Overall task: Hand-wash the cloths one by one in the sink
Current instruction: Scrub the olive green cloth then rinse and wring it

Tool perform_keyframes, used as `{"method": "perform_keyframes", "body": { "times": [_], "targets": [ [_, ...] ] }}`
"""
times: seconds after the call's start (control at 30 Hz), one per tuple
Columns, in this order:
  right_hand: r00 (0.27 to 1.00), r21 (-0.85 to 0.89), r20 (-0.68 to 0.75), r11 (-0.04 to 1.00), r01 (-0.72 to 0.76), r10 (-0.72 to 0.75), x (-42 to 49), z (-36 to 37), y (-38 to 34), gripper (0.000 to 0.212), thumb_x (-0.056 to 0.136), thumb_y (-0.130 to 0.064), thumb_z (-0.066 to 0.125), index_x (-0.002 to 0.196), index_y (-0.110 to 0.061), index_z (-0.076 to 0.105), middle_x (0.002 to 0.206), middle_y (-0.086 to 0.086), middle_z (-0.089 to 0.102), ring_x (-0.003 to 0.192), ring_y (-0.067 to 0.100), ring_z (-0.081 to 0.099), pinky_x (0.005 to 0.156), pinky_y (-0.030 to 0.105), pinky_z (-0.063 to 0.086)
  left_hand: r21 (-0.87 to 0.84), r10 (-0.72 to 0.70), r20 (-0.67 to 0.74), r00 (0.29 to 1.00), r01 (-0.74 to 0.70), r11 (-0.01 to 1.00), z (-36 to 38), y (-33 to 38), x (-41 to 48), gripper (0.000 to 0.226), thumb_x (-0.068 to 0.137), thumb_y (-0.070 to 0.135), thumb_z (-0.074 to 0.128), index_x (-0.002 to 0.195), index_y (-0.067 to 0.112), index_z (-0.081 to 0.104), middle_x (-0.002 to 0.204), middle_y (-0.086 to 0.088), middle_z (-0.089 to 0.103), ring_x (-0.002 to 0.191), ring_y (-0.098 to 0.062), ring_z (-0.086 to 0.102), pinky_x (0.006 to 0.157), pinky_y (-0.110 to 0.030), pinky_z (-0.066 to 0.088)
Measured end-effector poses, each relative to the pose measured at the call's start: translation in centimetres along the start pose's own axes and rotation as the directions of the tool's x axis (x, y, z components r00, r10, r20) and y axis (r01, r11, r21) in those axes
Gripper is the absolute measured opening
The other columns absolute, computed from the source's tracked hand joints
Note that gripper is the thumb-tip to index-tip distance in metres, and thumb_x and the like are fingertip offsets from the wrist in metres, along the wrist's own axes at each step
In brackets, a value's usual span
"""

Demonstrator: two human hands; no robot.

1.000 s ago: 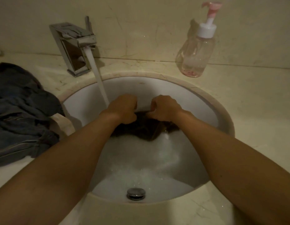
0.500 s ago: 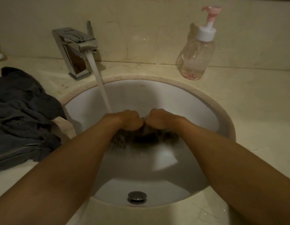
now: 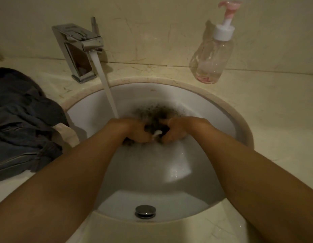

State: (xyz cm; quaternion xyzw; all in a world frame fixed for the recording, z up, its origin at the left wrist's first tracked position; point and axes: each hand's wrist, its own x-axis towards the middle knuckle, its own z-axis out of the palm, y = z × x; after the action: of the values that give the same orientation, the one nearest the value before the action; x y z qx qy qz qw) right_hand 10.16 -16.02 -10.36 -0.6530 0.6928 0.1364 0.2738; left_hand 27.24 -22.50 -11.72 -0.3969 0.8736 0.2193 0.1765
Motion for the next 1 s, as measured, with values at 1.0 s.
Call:
{"method": "perform_keyframes", "body": {
  "times": [1.0],
  "targets": [
    [0.978, 0.361, -0.201, 0.932, 0.022, 0.055, 1.2, 0.4, -0.4, 0.015, 0.096, -0.026, 0.063, 0.103, -0.013, 0.066, 0.097, 0.005, 0.064, 0.083, 0.021, 0.060, 0.073, 0.033, 0.052, -0.048, -0.027, -0.129, 0.991, 0.021, 0.999, -1.0, 0.5, 0.4, 0.035, 0.098, 0.017, 0.052, 0.133, 0.011, 0.056, 0.139, -0.014, 0.054, 0.122, -0.033, 0.052, 0.099, -0.038, 0.043]
  ]
}}
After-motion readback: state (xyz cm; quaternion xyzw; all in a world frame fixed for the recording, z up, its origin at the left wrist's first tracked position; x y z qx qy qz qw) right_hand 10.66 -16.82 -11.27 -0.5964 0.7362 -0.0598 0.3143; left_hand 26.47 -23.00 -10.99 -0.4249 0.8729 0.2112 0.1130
